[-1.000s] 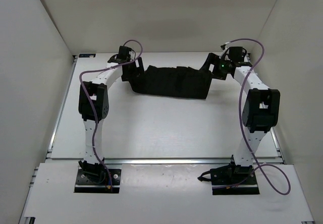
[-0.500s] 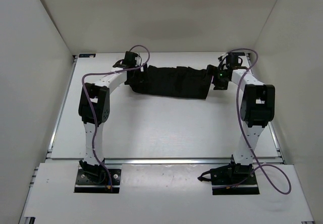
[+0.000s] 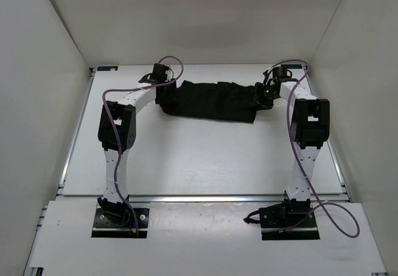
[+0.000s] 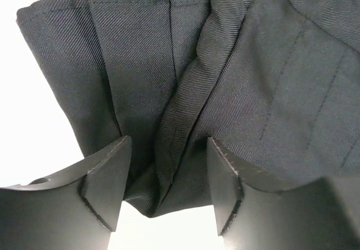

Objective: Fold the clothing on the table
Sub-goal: Fold the skirt

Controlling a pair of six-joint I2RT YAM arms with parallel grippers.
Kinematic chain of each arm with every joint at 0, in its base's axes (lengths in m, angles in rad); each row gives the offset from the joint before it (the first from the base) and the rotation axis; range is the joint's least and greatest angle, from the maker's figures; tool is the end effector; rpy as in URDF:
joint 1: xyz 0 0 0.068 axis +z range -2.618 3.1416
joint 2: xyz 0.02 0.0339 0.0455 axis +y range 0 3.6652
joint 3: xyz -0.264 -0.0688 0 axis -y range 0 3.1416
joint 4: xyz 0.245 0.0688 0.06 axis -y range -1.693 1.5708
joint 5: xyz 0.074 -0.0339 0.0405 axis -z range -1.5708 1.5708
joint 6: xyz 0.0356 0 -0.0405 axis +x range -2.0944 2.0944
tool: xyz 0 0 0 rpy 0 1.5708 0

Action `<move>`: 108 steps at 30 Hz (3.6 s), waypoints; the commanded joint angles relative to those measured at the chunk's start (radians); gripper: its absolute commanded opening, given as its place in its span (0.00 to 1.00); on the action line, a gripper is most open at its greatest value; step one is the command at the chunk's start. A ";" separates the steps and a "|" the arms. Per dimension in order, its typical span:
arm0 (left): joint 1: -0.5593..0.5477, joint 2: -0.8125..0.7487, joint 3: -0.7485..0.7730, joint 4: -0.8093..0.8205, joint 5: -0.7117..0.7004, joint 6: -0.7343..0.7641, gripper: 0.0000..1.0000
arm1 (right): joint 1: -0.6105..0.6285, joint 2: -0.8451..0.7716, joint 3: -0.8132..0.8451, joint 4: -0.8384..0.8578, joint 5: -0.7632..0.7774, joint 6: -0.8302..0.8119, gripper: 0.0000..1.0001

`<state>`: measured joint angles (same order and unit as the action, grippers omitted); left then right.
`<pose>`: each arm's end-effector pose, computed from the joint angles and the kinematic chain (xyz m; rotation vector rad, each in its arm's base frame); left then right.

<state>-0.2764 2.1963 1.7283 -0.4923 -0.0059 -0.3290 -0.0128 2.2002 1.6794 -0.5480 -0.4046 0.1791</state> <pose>0.4648 -0.1316 0.1807 -0.0694 2.5464 -0.2321 0.4693 0.0080 0.1635 0.1137 2.6169 0.5903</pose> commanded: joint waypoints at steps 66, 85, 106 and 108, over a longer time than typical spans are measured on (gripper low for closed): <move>-0.353 -0.106 -0.431 0.311 0.552 -0.234 0.00 | 0.438 -0.665 -0.460 0.183 -0.149 0.350 0.00; -0.204 -0.364 -0.734 0.610 0.713 -0.430 0.04 | 0.453 -0.710 -0.598 0.410 -0.188 0.464 0.44; -0.168 -0.730 -0.845 0.482 0.659 -0.375 0.33 | 0.269 -0.916 -0.903 0.298 -0.083 0.347 0.00; -0.223 -0.715 -0.851 0.555 0.655 -0.413 0.08 | 0.280 -0.887 -0.908 0.328 -0.092 0.341 0.00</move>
<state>-0.4282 1.5219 0.8780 -0.0063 0.6487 -0.7300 0.2554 1.3033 0.7666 -0.2989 -0.4957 0.5446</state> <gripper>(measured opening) 0.140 0.001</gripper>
